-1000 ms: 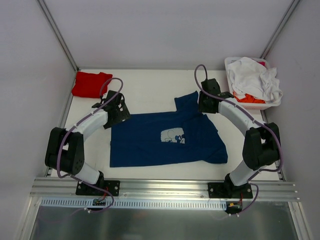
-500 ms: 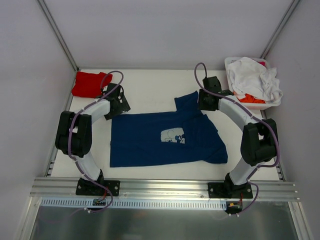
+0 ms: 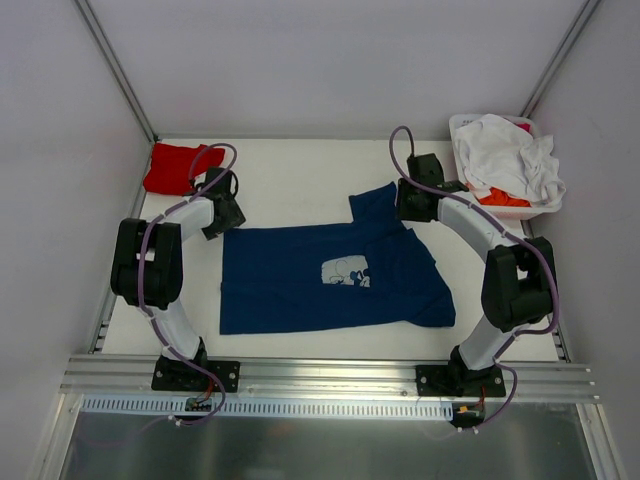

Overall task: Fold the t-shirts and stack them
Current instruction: Fold the tshirt

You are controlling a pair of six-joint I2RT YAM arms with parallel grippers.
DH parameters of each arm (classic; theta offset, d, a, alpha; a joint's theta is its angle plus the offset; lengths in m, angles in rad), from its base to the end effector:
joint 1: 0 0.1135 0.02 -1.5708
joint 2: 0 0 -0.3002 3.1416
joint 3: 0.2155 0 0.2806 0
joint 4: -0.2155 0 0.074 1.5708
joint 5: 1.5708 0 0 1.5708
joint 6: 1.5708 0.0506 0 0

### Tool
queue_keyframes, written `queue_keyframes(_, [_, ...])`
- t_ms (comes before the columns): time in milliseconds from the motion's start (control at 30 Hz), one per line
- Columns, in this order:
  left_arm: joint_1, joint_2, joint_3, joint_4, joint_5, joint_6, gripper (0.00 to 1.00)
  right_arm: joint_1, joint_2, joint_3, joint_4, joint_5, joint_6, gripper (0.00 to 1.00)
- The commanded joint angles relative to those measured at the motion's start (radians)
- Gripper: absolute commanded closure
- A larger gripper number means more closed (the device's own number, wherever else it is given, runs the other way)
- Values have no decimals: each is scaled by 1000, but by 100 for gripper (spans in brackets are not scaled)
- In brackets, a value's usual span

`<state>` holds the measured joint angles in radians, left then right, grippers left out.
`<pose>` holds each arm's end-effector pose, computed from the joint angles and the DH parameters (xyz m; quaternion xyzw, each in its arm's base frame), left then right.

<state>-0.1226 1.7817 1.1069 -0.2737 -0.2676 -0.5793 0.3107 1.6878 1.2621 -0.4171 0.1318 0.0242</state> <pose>0.4045 -0.0364 0.1829 -0.2533 0.9097 0.0149 0.3286 0.3944 0.1197 0.2604 -0.1099 0.9262 -0.0015 0.3605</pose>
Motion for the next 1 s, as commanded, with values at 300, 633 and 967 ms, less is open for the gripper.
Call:
queue_keyframes(300, [12,70,88,-28,28,32,48,-10,-60,-13,17,-26,-15,57])
queue_keyframes(633, [26,104,116,-61,61,18,85,-27,-65,-9,20,-32,-14,57])
queue_keyframes(967, [26,101,111,-59,70,21,100,-110,93,106,41,-77,0,57])
